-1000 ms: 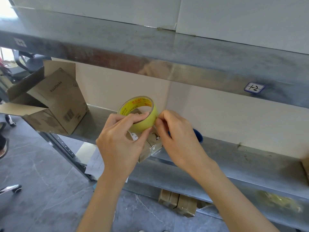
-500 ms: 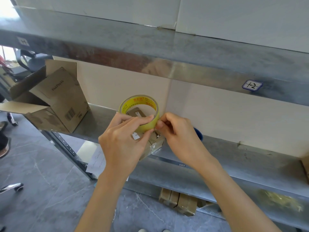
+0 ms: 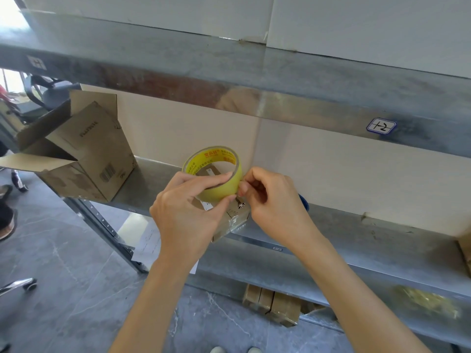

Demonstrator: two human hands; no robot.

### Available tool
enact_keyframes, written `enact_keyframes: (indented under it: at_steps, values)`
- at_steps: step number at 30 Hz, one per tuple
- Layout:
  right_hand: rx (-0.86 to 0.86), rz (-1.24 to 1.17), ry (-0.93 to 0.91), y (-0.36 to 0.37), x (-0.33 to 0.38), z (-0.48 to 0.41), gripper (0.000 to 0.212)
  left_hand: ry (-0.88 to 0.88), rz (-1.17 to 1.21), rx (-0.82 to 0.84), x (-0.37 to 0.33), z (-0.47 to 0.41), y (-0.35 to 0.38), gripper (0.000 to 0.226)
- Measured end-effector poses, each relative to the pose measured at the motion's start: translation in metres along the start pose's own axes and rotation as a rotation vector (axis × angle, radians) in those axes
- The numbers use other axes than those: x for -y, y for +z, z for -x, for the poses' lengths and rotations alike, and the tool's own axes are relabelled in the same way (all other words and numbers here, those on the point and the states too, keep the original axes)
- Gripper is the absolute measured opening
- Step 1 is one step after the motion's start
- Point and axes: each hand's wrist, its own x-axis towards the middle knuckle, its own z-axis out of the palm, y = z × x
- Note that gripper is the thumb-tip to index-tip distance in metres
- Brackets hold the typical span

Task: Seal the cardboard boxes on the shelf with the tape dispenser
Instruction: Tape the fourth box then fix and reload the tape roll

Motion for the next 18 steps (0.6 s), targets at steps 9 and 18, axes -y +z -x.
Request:
enact_keyframes:
  at_steps: [9, 18]
  values:
    - [-0.019, 0.126, -0.079, 0.002, -0.001, -0.001, 0.016, -0.103, 0.035, 0.037, -0.001, 0.002, 0.0, 0.051]
    - [0.024, 0.062, -0.125, -0.012, 0.006, 0.002, 0.017, -0.172, 0.21, 0.092, -0.005, -0.008, -0.008, 0.042]
